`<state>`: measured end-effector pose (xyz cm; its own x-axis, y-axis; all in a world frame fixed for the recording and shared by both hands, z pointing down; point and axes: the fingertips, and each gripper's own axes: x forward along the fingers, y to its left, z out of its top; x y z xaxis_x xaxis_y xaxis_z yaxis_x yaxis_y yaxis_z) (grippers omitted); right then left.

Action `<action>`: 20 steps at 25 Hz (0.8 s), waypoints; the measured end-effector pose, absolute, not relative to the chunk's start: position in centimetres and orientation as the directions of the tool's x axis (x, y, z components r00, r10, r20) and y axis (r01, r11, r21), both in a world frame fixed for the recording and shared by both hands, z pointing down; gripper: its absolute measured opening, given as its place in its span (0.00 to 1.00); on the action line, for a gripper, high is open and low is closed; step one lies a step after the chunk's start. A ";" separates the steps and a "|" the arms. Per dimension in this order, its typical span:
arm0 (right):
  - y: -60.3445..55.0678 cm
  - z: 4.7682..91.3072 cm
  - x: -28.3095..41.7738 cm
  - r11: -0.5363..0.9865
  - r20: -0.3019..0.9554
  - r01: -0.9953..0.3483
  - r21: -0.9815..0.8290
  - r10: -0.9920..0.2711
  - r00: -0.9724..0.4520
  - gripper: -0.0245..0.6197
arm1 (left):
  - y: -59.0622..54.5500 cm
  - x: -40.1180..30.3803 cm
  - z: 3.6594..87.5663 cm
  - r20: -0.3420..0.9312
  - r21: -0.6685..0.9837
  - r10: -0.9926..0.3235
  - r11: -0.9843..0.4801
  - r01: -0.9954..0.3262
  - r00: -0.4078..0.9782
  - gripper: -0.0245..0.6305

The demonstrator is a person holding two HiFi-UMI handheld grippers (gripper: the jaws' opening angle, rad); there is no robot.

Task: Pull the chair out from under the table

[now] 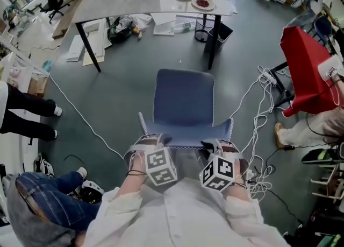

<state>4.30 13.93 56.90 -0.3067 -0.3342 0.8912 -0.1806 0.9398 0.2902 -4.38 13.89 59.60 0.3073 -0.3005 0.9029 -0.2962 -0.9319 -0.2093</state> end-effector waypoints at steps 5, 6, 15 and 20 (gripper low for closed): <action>17.7 56.7 3.3 0.949 0.905 -0.181 0.258 -0.303 -0.298 0.17 | 17.3 -5.4 59.4 0.905 -0.198 -0.284 -0.940 -0.277 0.316 0.22; 18.5 56.8 3.2 0.951 0.909 -0.183 0.250 -0.296 -0.293 0.17 | 18.0 -5.5 59.5 0.908 -0.196 -0.280 -0.942 -0.273 0.313 0.22; 21.5 56.8 3.4 0.960 0.931 -0.168 0.224 -0.262 -0.255 0.17 | 21.5 -5.4 59.4 0.921 -0.138 -0.229 -0.948 -0.286 0.315 0.22; 24.8 57.1 3.8 0.961 0.920 -0.146 0.236 -0.269 -0.285 0.17 | 24.8 -4.9 59.9 0.923 -0.131 -0.222 -0.949 -0.286 0.315 0.22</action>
<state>3.76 24.81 57.12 -0.2854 -0.2693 0.9198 -0.1458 0.9608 0.2360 -4.93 24.79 59.85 0.3147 -0.2222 0.9228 -0.2857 -0.9493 -0.1311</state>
